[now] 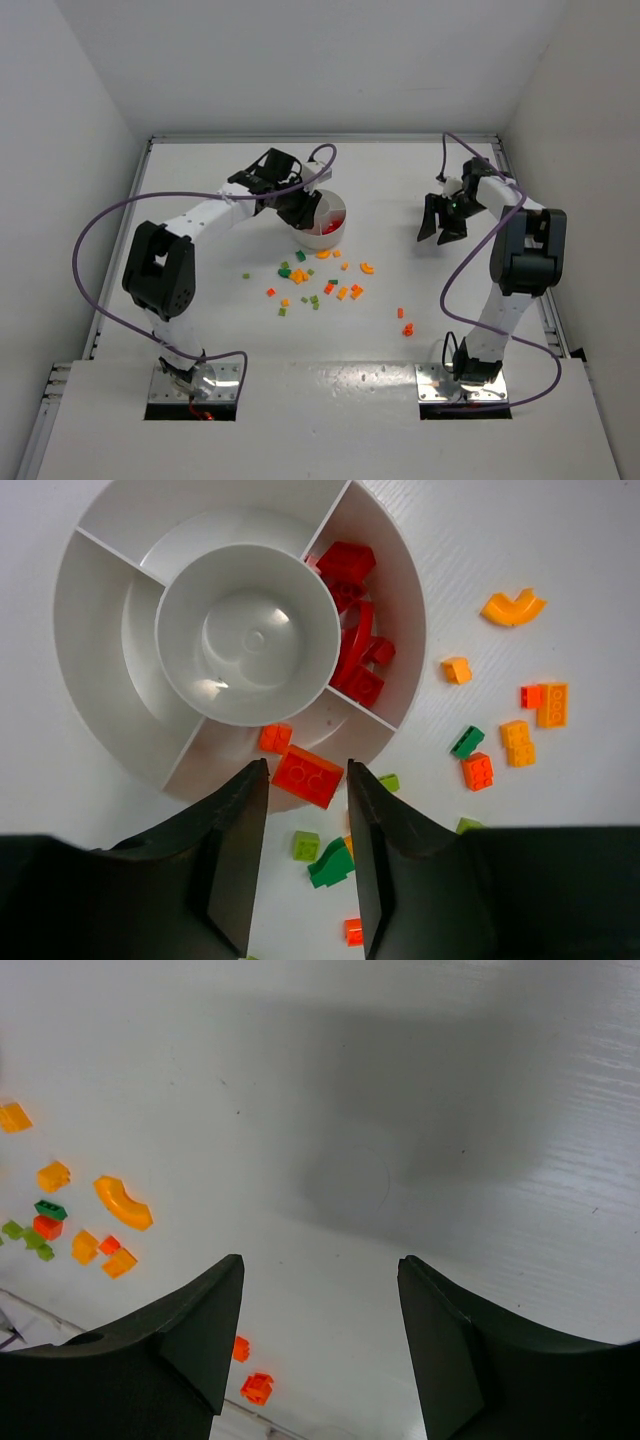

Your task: Sort the legos into containers by color

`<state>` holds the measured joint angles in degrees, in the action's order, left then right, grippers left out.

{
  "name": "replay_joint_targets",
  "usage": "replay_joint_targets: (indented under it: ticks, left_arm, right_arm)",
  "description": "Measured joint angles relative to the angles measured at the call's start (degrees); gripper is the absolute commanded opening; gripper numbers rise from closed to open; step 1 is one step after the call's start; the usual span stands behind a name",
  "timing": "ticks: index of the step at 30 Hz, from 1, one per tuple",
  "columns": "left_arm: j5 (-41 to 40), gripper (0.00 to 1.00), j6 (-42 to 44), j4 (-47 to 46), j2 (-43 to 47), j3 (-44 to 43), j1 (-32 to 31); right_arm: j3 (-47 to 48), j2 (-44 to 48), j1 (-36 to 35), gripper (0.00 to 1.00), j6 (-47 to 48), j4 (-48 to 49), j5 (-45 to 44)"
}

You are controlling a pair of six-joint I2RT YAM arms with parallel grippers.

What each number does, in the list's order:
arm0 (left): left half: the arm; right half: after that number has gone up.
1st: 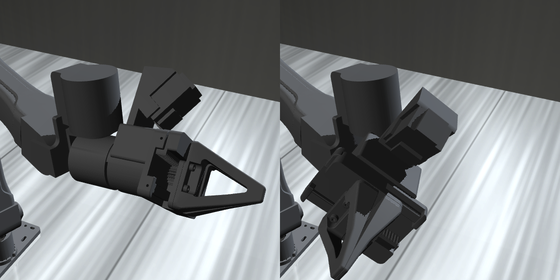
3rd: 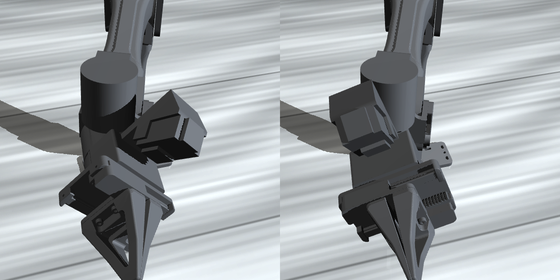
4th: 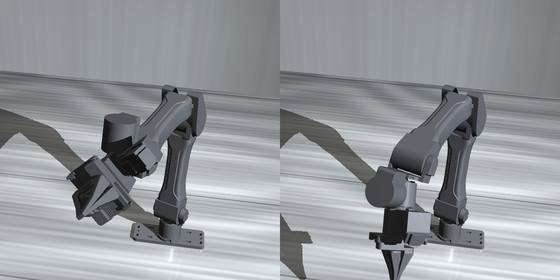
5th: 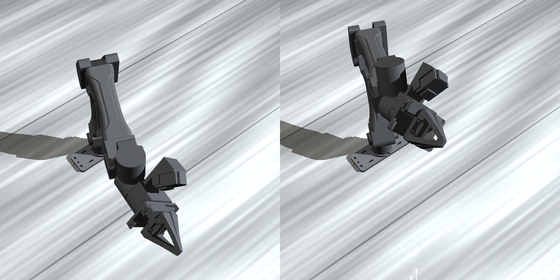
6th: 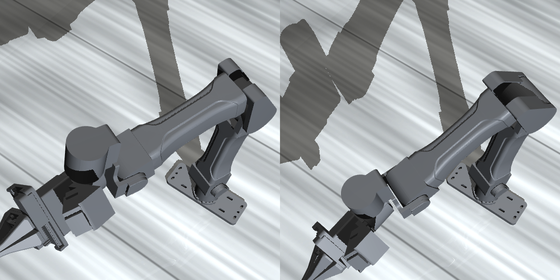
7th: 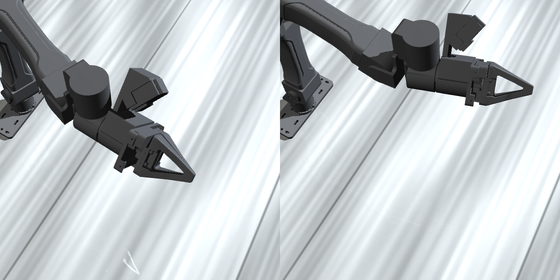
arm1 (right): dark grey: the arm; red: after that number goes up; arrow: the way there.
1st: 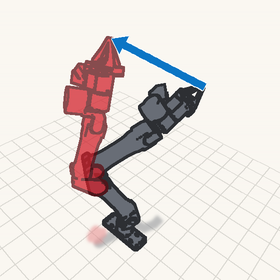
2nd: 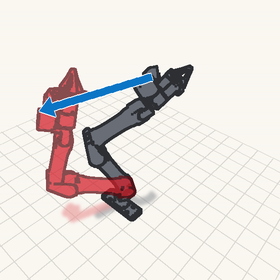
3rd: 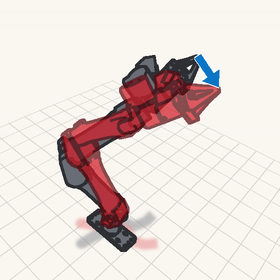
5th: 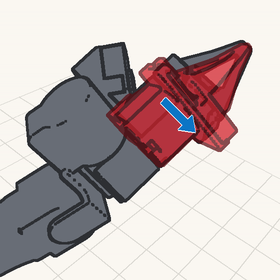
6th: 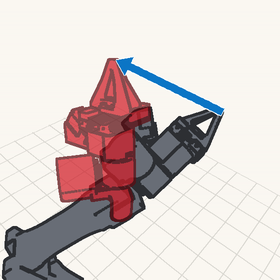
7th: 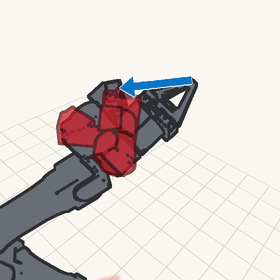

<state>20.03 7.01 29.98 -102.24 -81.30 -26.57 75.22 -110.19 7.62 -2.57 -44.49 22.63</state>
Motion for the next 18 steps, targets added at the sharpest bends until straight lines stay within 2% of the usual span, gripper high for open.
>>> replay_joint_targets:
  ticks: [6,11,18]
  left_arm:
    - [-0.02,0.53,0.13,-0.02,-0.02,0.0,0.09]
    - [0.48,0.53,0.39,0.02,0.17,0.0,0.39]
    - [13.14,0.51,5.09,-0.5,3.58,0.02,-1.44]
  right_arm:
    - [0.04,-0.48,0.0,0.64,0.0,-0.2,0.0]
    - [0.04,-0.48,0.0,0.64,0.0,-0.2,0.0]
    - [0.04,-0.48,0.0,0.64,0.0,-0.2,0.0]
